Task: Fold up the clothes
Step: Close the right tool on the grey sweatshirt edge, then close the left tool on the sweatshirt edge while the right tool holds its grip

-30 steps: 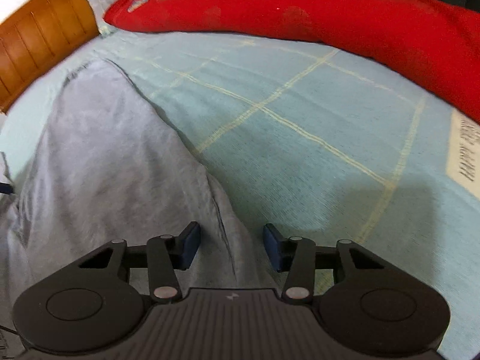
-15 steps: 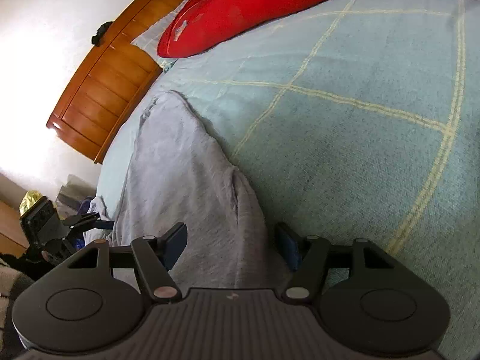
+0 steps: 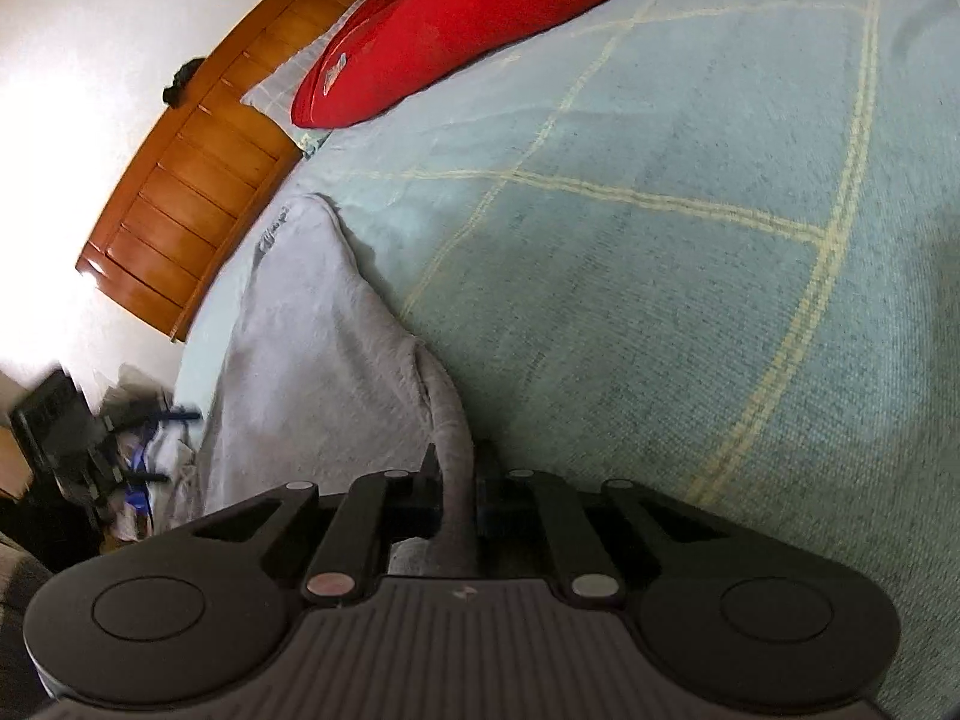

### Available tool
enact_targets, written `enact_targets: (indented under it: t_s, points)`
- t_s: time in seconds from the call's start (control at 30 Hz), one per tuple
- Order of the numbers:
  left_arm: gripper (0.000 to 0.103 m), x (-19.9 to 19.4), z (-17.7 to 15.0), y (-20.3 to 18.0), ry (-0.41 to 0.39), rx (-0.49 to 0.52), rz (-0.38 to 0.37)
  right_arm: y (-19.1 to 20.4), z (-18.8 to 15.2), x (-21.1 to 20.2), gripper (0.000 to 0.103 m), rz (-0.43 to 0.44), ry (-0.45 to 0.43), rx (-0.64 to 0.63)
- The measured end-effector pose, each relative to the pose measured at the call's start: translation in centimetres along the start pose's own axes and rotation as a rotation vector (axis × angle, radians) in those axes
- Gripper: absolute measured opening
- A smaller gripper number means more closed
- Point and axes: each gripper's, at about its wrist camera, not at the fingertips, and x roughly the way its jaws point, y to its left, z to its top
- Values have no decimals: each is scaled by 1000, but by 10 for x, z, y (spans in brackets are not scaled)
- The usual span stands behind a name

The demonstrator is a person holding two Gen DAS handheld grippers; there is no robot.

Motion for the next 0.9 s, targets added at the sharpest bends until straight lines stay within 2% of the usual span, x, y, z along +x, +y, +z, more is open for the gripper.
enact_targets:
  t_s: [0.1,0.2,0.27,0.3,0.4,0.53,0.63,0.9]
  points:
    - [68,15,31,0,-39,78,-7,25,-2,-2,8,-95,4,-88]
    - [65,41,52,-2,-24,178,-25,42,-1,1,8,-172,25,-151]
    - [48,60,64,-3,3,261,-19,48,0,4,8,-203,39,-175]
    - [45,69,70,-3,18,290,-11,50,0,5,8,-211,43,-180]
    - [45,96,86,1,59,350,10,57,-2,4,9,-254,39,-212]
    - [45,116,96,3,82,397,24,88,-9,5,8,-342,35,-305]
    - [46,117,94,2,75,431,-3,119,-16,4,8,-369,25,-382]
    - [54,99,91,-10,50,626,12,201,-33,2,7,-438,-17,-551]
